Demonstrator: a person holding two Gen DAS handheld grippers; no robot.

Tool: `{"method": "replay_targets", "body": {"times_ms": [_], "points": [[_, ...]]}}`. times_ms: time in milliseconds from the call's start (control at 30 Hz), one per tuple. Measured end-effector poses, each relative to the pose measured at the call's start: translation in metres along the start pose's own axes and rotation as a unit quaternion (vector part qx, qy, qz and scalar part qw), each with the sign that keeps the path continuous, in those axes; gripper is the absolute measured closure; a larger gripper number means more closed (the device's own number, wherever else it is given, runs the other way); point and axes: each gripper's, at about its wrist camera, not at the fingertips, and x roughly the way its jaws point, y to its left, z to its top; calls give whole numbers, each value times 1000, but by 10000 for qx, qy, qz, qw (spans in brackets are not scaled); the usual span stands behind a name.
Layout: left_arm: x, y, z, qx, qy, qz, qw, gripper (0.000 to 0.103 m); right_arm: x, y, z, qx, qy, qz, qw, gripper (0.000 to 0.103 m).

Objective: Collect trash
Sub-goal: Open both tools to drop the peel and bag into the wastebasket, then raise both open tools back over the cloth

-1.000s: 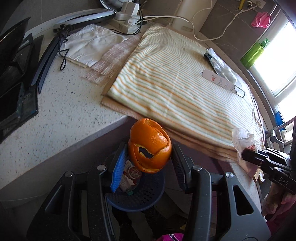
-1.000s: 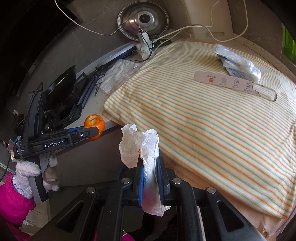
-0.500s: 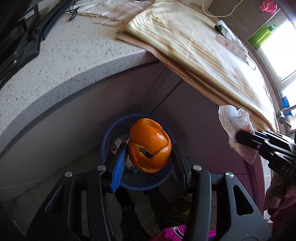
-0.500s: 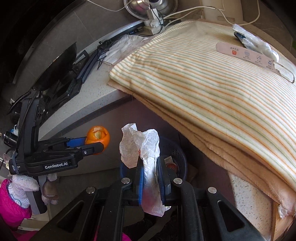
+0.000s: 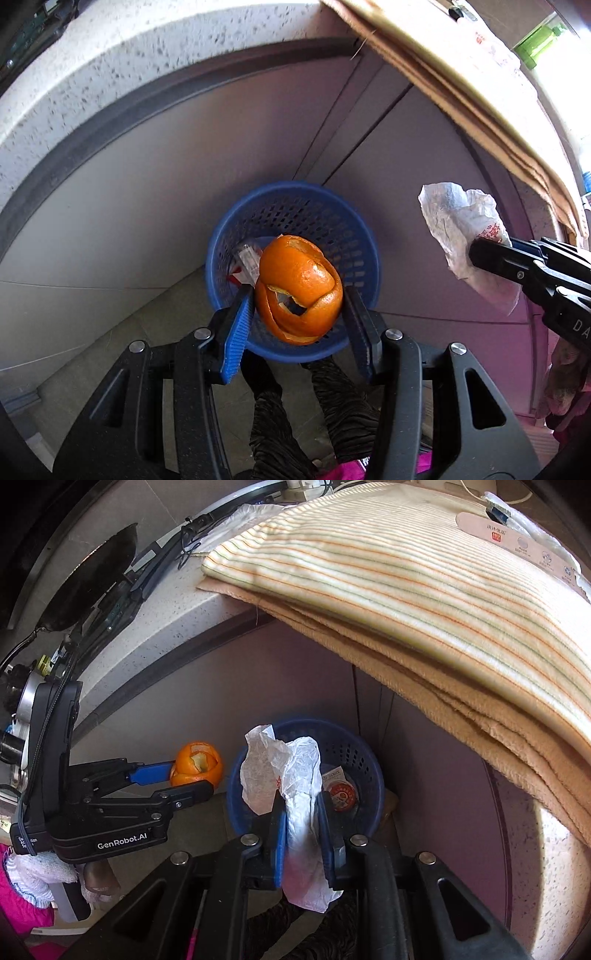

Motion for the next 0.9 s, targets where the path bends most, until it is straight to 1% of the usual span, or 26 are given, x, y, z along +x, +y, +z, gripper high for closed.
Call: {"method": "replay_targets", "body": {"times_ms": [100,233,300,467,533,633,667,700,733,767,900], "points": [[8,3,0,-29,76,19,10000,54,8,0,-1,28,43,-44,10000,83],[15,6,1,-52,145,49,9999,54,19,0,0,97,114,-76,9999,81],[17,7,1,-46,159,73,9998,54,21,-1,1,125,135,-88,9998,78],[21,7,1,-51,177,121,9998,54,27,1,4,141,168,-134,9997,75],[23,7,2,-44,180,131,9997,53,29,1,6,147,166,-142,9997,72],[21,8,3,-45,171,144,9997,49,28,2,8,157,150,-151,9996,66],[21,7,4,-43,158,139,9998,46,29,2,9,156,149,-154,9996,64],[20,7,4,-42,141,142,9998,43,29,1,9,153,149,-164,9996,56],[20,8,4,-46,115,155,9998,37,28,1,10,147,128,-185,9996,50],[19,7,5,-51,90,166,9998,35,28,2,11,140,96,-197,9997,49],[15,6,7,-51,66,166,9998,35,24,0,14,152,62,-177,9997,49]]}}
